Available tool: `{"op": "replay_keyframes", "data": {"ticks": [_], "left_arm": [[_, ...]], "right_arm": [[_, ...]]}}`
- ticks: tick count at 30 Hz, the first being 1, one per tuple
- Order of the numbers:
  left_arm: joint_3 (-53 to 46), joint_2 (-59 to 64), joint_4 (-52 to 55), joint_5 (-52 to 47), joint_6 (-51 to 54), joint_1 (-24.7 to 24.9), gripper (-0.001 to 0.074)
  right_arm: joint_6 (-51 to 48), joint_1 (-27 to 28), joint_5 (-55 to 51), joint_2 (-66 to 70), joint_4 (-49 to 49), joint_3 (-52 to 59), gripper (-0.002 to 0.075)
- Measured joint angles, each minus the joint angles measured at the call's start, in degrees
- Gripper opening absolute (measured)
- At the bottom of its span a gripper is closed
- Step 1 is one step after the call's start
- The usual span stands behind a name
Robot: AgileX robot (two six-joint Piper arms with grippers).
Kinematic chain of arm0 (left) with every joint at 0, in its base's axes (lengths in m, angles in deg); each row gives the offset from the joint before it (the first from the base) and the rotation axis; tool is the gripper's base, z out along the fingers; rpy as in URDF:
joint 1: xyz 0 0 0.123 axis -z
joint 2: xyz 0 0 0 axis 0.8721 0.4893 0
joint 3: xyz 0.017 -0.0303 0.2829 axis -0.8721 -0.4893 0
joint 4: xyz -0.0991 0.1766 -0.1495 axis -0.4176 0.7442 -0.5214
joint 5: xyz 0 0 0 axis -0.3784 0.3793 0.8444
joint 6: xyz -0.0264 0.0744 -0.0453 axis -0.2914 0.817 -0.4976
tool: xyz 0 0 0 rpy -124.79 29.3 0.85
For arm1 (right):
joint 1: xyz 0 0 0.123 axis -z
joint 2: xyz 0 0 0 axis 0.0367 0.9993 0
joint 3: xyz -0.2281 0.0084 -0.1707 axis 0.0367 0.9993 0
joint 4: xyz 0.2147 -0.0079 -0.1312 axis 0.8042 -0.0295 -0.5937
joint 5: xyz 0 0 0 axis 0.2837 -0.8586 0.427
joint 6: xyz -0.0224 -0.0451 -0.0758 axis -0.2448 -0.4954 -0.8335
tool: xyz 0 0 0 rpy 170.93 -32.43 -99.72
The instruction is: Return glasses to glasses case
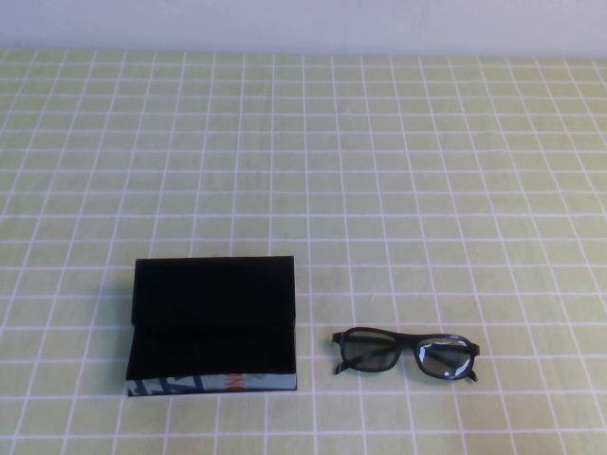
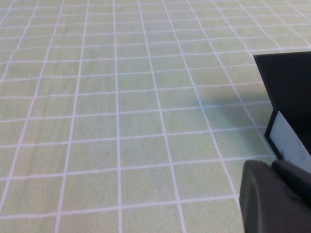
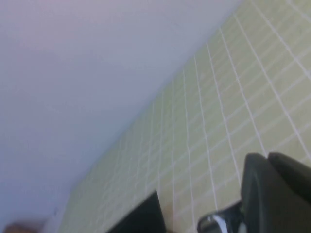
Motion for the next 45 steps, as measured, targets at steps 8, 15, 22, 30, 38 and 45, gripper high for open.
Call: {"op": "replay_keyframes", "data": {"ticks": [8,15,22,30,38,45], "left_arm": [[0.0,0.0,0.0,0.0,0.0,0.0,-0.0004],[0.0,0.0,0.0,0.0,0.0,0.0,-0.0004],[0.0,0.0,0.0,0.0,0.0,0.0,-0.0004],[0.0,0.0,0.0,0.0,0.0,0.0,-0.0004],[0.0,0.0,0.0,0.0,0.0,0.0,-0.0004],[0.0,0.0,0.0,0.0,0.0,0.0,-0.0004]], "right_arm": [[0.0,0.0,-24.7,20.7,-13.3,-13.5,-0.0011],[-4.9,0.0,-37.3,41.1,-24.4,-27.2,-0.0011],[-8.4,-3.6,-39.6,56.5,-31.3,-38.9,-0.0011],[-13.1,-19.3,-39.7,77.5,-41.9,-57.0,-0.0011],[-25.5,-24.9,-52.4,95.4,-46.1,-73.7,-0.0011],[-34.4,-25.0,-57.0,103.7,-54.6,-80.5,0.0038]]}}
